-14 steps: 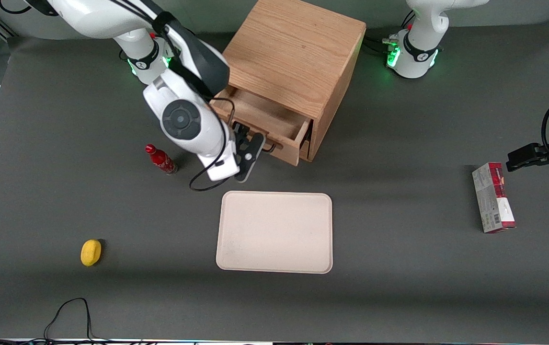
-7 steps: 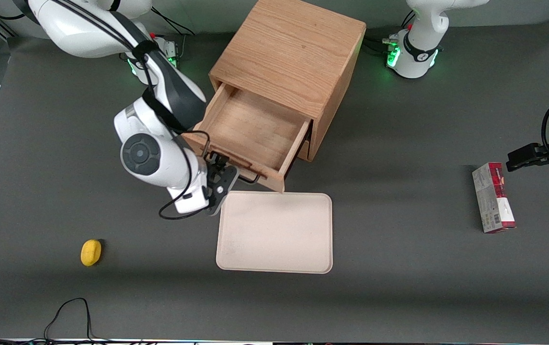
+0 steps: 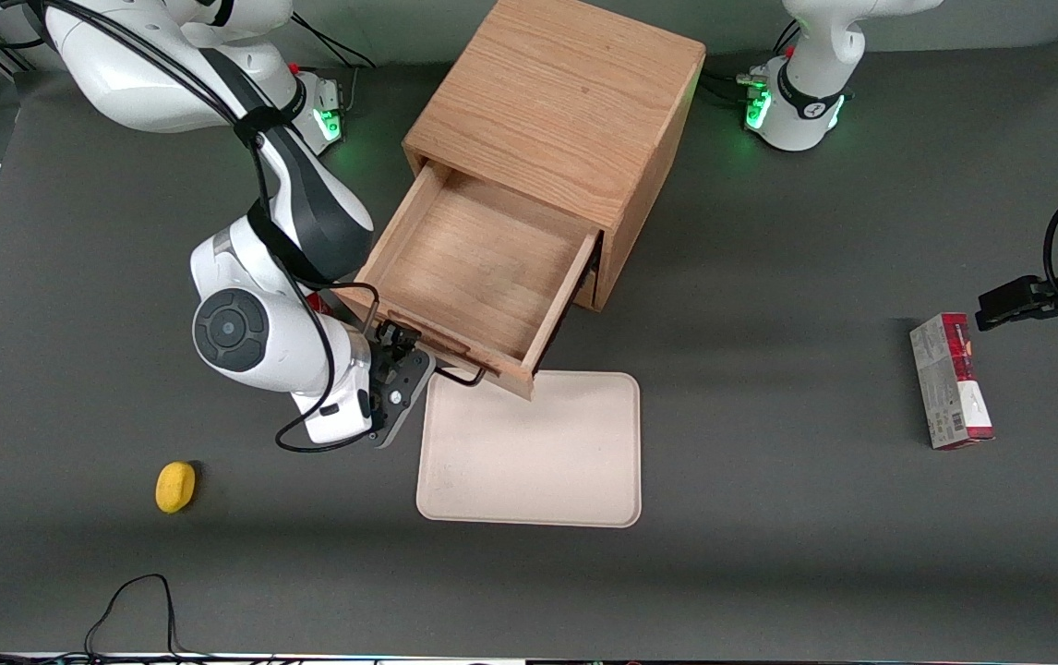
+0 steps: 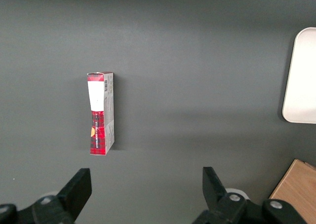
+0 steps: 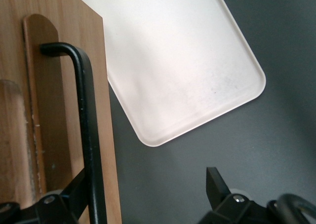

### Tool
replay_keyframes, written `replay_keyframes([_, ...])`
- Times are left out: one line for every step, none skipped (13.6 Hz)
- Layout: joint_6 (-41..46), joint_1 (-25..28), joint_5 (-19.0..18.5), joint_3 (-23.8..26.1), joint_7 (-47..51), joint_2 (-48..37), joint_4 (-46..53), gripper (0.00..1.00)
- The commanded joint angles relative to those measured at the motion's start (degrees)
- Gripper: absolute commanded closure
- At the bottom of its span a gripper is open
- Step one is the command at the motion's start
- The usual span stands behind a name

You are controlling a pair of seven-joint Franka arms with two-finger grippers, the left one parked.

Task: Open upper drawer

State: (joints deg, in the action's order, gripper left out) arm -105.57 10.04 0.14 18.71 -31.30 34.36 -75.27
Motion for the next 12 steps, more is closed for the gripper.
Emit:
replay_keyframes([0.7,0.4,-1.3,-0.3,-0.2,-1.3,2.8,0.0])
replay_keyframes([0.8,0.3,-1.5,-0.4,0.2,-2.5,2.7,0.0])
replay_keyframes([0.8,0.2,-1.4,-0.7,1.7,-4.1,2.5,0.0])
replay_keyframes([0.6,0.2,-1.3,-2.6,3.9,-5.3,2.8,0.0])
replay_keyframes([0.7,0.3,-1.0,-4.5,6.7,-6.7,3.4,0.0])
replay_keyframes([1.4,0.2,-1.1,-5.8,9.6,-8.9,3.0,0.0])
replay_keyframes([3.9,0.3,-0.9,-8.3,13.0,-11.0,2.5,0.0])
replay_keyframes([9.4,0.3,-0.8,-10.5,16.3,-13.1,2.1,0.0])
replay_keyframes([13.5,0.4,-0.7,-12.4,18.7,-14.8,1.8,0.0])
replay_keyframes([15.5,0.4,-0.5,-15.5,20.3,-16.4,0.7,0.0])
replay_keyframes([15.9,0.4,0.4,-18.2,21.6,-18.9,-2.0,0.0])
replay_keyframes([15.5,0.5,2.3,-20.4,23.3,-21.6,-5.6,0.0])
